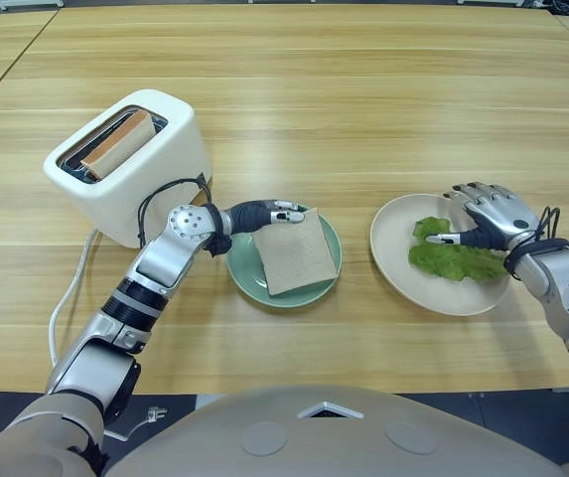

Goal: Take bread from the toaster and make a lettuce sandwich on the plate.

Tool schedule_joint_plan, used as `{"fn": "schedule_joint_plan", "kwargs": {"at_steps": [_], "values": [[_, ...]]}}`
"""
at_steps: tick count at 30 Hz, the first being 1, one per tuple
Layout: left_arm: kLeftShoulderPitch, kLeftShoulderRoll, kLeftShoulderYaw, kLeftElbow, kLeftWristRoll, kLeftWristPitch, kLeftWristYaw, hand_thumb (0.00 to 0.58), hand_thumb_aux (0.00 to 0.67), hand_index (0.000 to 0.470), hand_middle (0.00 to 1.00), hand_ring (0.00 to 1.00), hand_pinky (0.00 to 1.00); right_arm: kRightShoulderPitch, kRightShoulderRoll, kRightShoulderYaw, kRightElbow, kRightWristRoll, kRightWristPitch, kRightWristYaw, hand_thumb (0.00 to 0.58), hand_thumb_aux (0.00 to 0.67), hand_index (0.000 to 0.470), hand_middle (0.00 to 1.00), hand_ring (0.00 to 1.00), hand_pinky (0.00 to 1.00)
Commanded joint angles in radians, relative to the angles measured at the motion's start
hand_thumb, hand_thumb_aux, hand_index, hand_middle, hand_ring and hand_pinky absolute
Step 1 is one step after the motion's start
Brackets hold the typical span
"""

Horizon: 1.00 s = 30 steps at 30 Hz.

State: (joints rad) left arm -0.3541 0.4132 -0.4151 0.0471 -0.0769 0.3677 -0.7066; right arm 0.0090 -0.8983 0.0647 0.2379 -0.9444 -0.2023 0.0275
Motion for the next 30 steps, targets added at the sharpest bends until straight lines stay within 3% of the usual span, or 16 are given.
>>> {"fn": "schedule_joint_plan", "kwargs": {"at_steps": [1,3,4,10,15,20,25,30], "values": [[0.002,0.010,0.030,-0.043,0.022,-0.006,0.006,0.000,0.000,0.000,0.00,0.00,0.00,-0.037,0.005,0.059,0.056,-0.001,-0.029,-0.028,0.436,0.336,0.236,0.00,0.00,0.00],[-0.007,0.016,0.057,-0.056,0.034,-0.008,0.025,0.000,0.000,0.000,0.00,0.00,0.00,-0.049,0.001,0.079,0.072,-0.001,-0.034,-0.033,0.559,0.541,0.380,0.00,0.00,0.00],[-0.014,0.022,0.078,-0.065,0.040,-0.008,0.039,0.000,0.000,0.000,0.00,0.00,0.00,-0.052,-0.001,0.086,0.078,0.000,-0.035,-0.037,0.580,0.670,0.470,0.00,0.00,0.00],[-0.073,0.086,0.236,-0.142,0.070,-0.011,0.128,0.000,0.000,0.000,0.00,0.00,0.00,-0.057,-0.005,0.093,0.056,0.031,-0.060,-0.082,0.580,0.670,0.470,0.00,0.00,0.00],[-0.106,0.134,0.314,-0.213,0.109,-0.012,0.178,0.000,0.000,0.000,0.00,0.00,0.00,-0.028,0.033,0.023,-0.165,0.218,-0.187,-0.107,0.580,0.670,0.470,0.00,0.00,0.00],[-0.150,0.155,0.377,-0.258,0.124,-0.008,0.217,0.000,0.000,0.000,0.00,0.00,0.00,-0.083,0.169,0.182,-0.350,0.356,-0.292,0.049,0.580,0.670,0.470,0.00,0.00,0.00],[-0.192,0.167,0.393,-0.229,0.169,-0.035,0.262,0.000,0.000,0.000,0.00,0.00,0.00,-0.238,0.362,0.382,-0.231,0.301,-0.385,0.114,0.580,0.670,0.470,0.00,0.00,0.00],[-0.216,0.177,0.370,-0.229,0.241,-0.065,0.297,0.000,0.000,0.000,0.00,0.00,0.00,-0.342,0.454,0.401,-0.104,0.241,-0.431,0.033,0.580,0.670,0.470,0.00,0.00,0.00]]}}
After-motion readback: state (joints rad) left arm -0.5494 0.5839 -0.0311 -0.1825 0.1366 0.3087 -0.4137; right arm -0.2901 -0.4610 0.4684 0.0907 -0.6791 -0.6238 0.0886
